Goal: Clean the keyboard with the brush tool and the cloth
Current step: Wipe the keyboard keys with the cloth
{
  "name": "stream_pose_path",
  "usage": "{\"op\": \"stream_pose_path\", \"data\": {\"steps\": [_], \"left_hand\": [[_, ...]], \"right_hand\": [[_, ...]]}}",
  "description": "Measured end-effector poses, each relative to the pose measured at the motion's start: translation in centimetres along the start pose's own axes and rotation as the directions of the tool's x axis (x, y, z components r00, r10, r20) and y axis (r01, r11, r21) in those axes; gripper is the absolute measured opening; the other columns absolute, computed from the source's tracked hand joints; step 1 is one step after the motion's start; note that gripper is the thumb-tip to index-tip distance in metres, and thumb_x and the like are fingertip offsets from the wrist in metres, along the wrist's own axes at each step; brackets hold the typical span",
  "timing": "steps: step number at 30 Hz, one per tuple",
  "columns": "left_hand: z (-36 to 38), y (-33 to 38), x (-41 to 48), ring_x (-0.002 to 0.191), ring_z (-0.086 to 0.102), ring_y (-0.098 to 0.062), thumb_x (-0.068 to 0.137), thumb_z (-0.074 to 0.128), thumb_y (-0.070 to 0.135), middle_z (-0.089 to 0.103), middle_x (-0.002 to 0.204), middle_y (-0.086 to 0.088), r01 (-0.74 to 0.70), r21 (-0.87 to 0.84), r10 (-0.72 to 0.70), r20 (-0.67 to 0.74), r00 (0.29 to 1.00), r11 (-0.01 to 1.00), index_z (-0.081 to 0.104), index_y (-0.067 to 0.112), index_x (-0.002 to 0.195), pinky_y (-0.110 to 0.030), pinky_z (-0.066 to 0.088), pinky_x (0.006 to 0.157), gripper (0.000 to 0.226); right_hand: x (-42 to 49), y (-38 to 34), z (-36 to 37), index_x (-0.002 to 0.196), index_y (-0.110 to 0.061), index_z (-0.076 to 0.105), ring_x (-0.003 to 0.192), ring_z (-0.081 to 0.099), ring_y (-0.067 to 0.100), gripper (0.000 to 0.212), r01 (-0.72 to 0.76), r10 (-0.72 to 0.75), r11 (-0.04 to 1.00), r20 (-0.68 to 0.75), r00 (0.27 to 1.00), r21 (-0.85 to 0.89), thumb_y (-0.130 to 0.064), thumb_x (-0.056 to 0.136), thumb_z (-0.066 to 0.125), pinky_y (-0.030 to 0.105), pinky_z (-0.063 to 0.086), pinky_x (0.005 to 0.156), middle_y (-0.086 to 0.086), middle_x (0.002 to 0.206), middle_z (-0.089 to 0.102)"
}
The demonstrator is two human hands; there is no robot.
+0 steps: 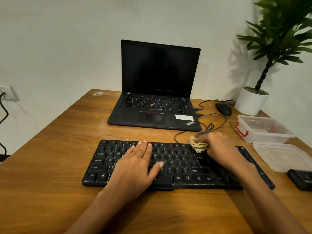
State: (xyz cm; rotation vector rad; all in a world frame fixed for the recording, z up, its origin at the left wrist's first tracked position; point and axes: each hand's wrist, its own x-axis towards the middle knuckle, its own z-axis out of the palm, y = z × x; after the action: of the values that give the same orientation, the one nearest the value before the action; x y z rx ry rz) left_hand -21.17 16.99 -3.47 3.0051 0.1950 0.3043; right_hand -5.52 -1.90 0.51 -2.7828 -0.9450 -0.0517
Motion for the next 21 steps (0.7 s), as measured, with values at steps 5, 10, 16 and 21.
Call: {"op": "stream_pose_path", "data": {"steps": [5,10,16,21], "left_hand": [[0.1,0.0,0.1,0.142,-0.003,-0.008,0.066,-0.021,0.067,-0.002,0.156,-0.001,0.001,0.005,-0.001,-0.005,1.000,1.000,0.000,0.018,0.147,-0.021,-0.010,0.107,0.097],[0.0,-0.1,0.1,0.142,-0.001,-0.009,0.066,-0.020,0.068,0.001,0.156,-0.001,-0.001,-0.013,0.001,-0.011,1.000,1.000,0.003,0.018,0.147,-0.020,-0.010,0.107,0.098],[0.2,-0.2,0.2,0.142,-0.002,-0.008,0.065,-0.025,0.069,0.000,0.156,0.000,-0.003,0.002,0.003,-0.010,1.000,1.000,0.000,0.019,0.147,-0.021,-0.009,0.107,0.100],[0.2,-0.3,0.1,0.142,-0.002,-0.007,0.054,-0.036,0.072,-0.001,0.156,0.001,0.004,-0.002,-0.004,-0.001,1.000,1.000,0.000,0.019,0.147,-0.021,-0.009,0.108,0.113]], "right_hand": [[-0.9,-3.0,0.6,0.120,-0.023,0.059,0.113,0.055,0.013,0.050,0.104,-0.094,0.985,-0.071,0.993,0.140,0.008,0.082,0.053,0.025,0.041,0.097,-0.005,0.126,0.058],[-1.5,-0.2,-0.7,0.110,-0.027,0.064,0.106,0.057,0.014,0.038,-0.037,0.038,0.988,-0.001,0.999,0.148,-0.002,0.082,0.060,0.026,0.048,0.087,-0.001,0.123,0.061],[-3.0,-2.8,-0.9,0.113,-0.027,0.064,0.116,0.052,0.014,0.046,0.067,-0.061,0.967,-0.035,0.998,0.244,0.006,0.081,0.054,0.032,0.045,0.096,-0.007,0.124,0.059],[-4.2,-0.3,-1.2,0.104,-0.028,0.068,0.112,0.055,0.017,0.040,-0.044,0.058,0.963,-0.042,0.997,0.266,0.003,0.079,0.060,0.034,0.046,0.094,-0.003,0.121,0.062]]}}
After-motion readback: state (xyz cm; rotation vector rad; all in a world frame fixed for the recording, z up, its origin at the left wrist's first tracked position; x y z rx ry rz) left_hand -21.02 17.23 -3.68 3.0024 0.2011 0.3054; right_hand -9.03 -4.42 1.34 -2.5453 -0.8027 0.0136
